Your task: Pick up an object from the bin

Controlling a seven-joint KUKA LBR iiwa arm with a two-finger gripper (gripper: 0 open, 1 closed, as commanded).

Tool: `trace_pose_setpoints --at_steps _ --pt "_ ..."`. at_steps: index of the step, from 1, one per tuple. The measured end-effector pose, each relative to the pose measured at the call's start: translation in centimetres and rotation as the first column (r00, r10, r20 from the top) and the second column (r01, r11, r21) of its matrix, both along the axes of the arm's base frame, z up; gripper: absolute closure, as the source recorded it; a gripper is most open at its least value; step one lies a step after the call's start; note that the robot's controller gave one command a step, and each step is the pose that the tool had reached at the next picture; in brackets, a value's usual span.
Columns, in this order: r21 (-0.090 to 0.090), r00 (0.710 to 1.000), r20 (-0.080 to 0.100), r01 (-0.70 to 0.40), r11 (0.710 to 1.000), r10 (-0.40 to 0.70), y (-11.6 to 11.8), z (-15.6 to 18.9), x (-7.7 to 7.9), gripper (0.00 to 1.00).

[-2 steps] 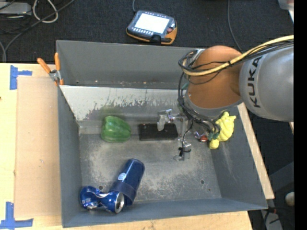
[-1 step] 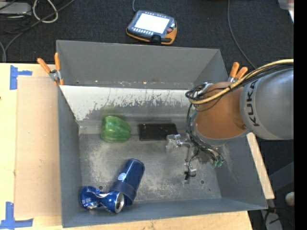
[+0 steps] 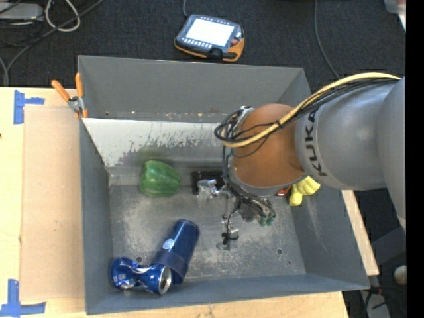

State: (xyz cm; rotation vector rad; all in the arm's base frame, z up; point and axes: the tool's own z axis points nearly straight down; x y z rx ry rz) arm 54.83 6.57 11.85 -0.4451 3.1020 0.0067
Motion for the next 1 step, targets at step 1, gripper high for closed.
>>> trace_pose_setpoints --at_steps 1 --pt "-0.002 1.0 -0.011 -0.023 1.0 0.023 -5.73 -1.78 -1.54 0.0"
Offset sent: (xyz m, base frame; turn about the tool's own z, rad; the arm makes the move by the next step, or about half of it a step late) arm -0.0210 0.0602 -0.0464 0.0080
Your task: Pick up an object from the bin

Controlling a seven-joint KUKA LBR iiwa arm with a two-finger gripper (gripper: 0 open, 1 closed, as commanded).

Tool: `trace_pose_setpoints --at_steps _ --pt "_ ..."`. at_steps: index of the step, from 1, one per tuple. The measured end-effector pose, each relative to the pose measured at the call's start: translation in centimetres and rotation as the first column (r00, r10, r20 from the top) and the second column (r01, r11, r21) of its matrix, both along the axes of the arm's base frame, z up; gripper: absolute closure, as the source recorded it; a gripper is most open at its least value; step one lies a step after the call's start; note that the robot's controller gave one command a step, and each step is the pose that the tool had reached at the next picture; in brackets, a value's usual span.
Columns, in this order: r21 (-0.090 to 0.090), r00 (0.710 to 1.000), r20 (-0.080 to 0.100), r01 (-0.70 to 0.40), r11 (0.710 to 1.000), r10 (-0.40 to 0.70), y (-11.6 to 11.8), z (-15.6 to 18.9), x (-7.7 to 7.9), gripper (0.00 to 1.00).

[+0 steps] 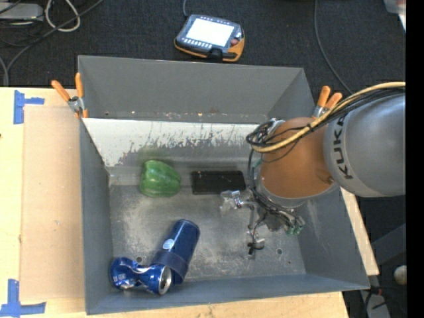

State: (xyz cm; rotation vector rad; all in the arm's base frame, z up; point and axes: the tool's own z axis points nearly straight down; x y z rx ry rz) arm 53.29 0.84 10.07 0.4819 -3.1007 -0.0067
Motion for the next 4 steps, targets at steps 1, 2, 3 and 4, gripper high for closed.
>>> trace_pose_setpoints --at_steps 1,2,3,4 --pt "0.004 1.0 0.009 0.028 1.0 -0.028 7.8 -2.1 -0.4 0.0" --pt "0.0 0.999 0.003 0.042 0.999 -0.042 7.6 -2.6 -1.0 0.0" --pt "0.007 0.998 0.007 0.055 0.998 -0.055 15.9 -3.1 2.1 0.0" --pt "-0.002 0.994 0.003 -0.108 0.994 0.108 16.7 -3.1 -0.9 1.0"
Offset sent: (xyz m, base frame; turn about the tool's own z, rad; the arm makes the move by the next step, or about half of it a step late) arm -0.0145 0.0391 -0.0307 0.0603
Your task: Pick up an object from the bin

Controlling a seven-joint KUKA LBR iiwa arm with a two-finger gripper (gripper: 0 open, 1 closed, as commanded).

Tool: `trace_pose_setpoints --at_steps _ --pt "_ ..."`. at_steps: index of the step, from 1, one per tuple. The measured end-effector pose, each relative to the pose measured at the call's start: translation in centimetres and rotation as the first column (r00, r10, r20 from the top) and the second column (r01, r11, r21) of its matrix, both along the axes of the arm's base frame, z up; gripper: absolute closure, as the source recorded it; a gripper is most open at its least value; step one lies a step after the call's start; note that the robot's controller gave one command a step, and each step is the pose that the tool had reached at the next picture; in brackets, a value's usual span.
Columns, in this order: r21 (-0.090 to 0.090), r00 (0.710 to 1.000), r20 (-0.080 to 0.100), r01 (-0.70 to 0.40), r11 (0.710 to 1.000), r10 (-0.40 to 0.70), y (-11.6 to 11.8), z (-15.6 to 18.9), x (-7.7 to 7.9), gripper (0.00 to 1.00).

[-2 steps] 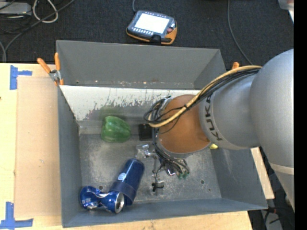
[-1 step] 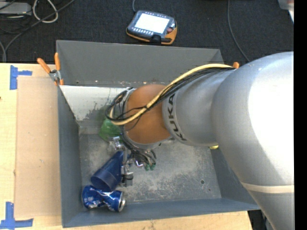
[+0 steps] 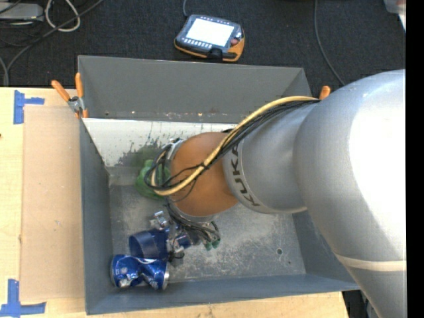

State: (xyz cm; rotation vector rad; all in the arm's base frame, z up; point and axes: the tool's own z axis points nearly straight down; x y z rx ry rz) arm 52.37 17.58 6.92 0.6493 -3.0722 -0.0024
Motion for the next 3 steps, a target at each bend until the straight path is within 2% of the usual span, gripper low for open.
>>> trace_pose_setpoints --at_steps 3 --pt "0.0 1.0 0.0 -0.002 1.0 0.002 0.01 0.0 0.0 1.0"
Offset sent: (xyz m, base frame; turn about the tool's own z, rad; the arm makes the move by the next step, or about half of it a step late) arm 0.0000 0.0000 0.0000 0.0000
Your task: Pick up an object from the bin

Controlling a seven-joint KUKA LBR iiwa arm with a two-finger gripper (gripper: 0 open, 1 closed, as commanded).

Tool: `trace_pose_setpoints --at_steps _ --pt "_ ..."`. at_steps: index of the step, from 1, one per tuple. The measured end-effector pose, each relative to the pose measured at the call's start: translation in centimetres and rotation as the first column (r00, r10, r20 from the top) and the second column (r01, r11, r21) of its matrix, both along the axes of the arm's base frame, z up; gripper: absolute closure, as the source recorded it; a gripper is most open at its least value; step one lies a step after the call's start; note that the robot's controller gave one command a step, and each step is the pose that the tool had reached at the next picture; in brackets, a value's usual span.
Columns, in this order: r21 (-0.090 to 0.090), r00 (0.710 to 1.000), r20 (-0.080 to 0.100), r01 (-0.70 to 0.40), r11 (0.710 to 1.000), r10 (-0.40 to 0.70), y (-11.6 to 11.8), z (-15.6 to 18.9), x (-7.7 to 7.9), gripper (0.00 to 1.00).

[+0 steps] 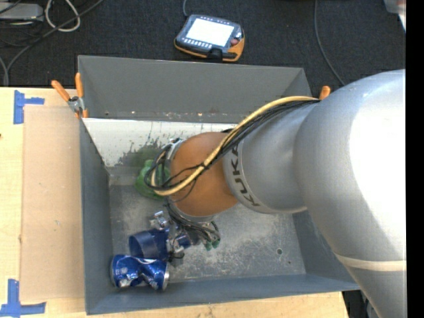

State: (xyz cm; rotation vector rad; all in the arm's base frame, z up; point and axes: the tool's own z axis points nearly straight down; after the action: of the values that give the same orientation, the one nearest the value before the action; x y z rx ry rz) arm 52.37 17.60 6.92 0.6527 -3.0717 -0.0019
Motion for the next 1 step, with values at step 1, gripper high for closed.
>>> trace_pose_setpoints --at_steps 1 --pt "0.0 1.0 0.0 0.0 1.0 0.0 0.0 0.0 0.0 1.0"
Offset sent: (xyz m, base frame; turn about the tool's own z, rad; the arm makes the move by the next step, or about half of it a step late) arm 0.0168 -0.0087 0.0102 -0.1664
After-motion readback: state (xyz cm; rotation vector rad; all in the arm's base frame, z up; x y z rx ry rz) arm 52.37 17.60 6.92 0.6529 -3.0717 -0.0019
